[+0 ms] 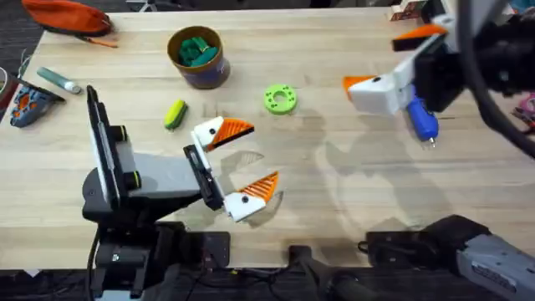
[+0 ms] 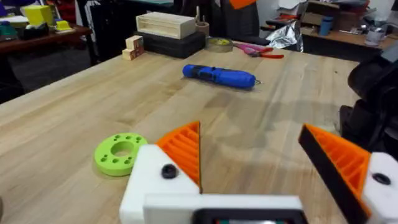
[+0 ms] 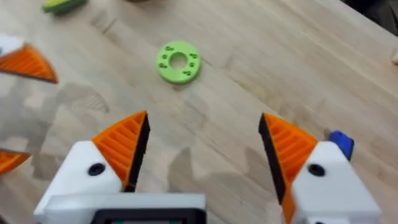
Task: Pick up the gripper from the table and insert it into the empty holder that is missing its gripper. Then pick up a screw, insert it into the mounting hole, and use the screwdriver to tighten it. Finally, clean up the table by picking up the vegetable and placing it into the bucket.
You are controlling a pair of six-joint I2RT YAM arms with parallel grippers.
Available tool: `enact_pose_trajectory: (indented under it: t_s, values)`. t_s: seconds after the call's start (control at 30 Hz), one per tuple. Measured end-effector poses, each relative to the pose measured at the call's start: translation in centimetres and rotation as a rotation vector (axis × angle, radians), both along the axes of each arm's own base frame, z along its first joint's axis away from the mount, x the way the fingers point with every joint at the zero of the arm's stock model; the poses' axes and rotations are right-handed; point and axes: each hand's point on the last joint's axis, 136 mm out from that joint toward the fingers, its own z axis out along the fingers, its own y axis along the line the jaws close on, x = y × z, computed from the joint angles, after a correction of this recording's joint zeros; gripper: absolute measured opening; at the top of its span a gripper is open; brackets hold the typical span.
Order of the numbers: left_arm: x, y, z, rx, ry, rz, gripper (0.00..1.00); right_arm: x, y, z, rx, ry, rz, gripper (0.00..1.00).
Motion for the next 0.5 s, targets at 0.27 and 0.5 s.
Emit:
enact_pose_trajectory:
  t_s: [0.27, 0.5]
  values:
    - [0.0, 0.0, 0.0, 0.0, 0.0, 0.0, 0.986, 0.3, -5.3, -2.5, 0.083, 0.024, -0.266, 0.992]
    - [0.0, 0.0, 0.0, 0.0, 0.0, 0.0, 0.986, -0.5, -3.8, -2.9, 0.127, 0.062, -0.177, 0.994]
